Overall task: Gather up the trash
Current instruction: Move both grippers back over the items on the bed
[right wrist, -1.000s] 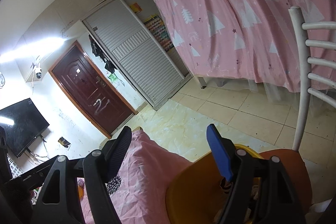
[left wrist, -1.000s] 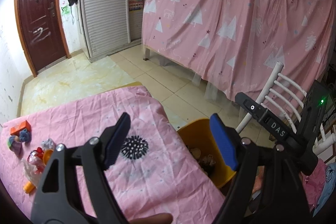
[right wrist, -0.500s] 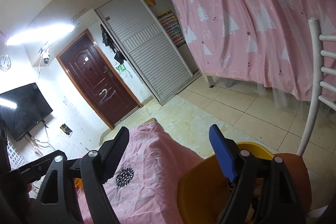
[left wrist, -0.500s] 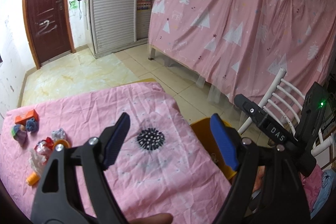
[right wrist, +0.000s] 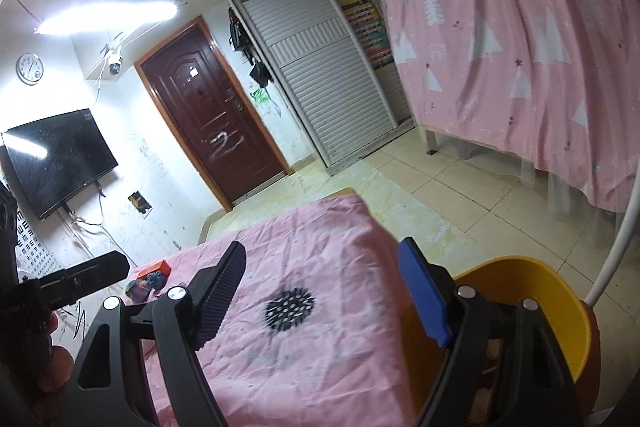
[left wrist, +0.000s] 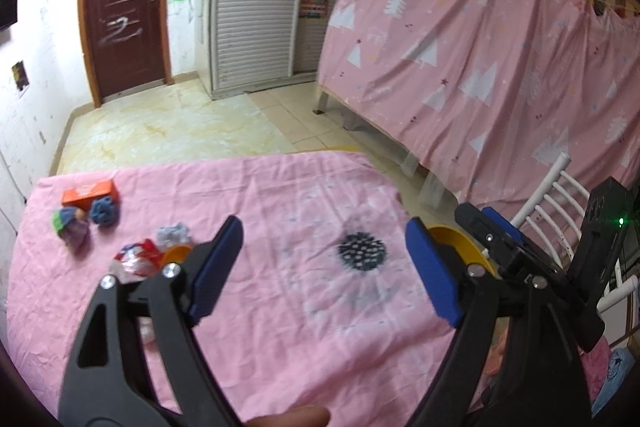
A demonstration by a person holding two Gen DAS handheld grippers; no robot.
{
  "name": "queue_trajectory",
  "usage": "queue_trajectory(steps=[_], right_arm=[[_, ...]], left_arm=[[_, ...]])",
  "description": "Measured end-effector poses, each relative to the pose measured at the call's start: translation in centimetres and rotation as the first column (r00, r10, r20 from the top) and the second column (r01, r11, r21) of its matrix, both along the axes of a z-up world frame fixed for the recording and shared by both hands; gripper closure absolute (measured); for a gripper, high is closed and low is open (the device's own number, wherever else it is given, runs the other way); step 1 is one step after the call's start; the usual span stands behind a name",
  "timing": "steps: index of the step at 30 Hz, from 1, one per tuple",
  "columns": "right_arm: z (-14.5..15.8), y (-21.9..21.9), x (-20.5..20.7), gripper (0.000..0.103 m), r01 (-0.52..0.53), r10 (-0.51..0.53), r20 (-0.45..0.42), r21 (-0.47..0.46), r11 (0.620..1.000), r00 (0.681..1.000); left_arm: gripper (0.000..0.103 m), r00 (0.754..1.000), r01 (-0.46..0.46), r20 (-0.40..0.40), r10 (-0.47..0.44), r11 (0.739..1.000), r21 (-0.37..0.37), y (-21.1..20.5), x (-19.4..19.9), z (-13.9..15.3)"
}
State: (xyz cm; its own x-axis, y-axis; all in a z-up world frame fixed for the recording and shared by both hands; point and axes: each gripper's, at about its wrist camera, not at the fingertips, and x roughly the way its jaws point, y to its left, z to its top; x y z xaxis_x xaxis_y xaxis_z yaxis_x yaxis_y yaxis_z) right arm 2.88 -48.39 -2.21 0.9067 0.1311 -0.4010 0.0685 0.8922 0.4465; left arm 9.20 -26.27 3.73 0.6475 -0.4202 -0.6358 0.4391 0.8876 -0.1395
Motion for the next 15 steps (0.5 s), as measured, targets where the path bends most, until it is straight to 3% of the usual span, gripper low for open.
queue_trajectory(steps=[15], right_arm=[[0.8, 6.6, 2.4, 0.031, -0.111, 0.11, -0.027, -0.049, 0.993, 0.994]], left_arm=[[0.023, 0.989, -0.145, -0.023, 0.145, 0.989, -0.025, 8.2, 2.1, 0.0]])
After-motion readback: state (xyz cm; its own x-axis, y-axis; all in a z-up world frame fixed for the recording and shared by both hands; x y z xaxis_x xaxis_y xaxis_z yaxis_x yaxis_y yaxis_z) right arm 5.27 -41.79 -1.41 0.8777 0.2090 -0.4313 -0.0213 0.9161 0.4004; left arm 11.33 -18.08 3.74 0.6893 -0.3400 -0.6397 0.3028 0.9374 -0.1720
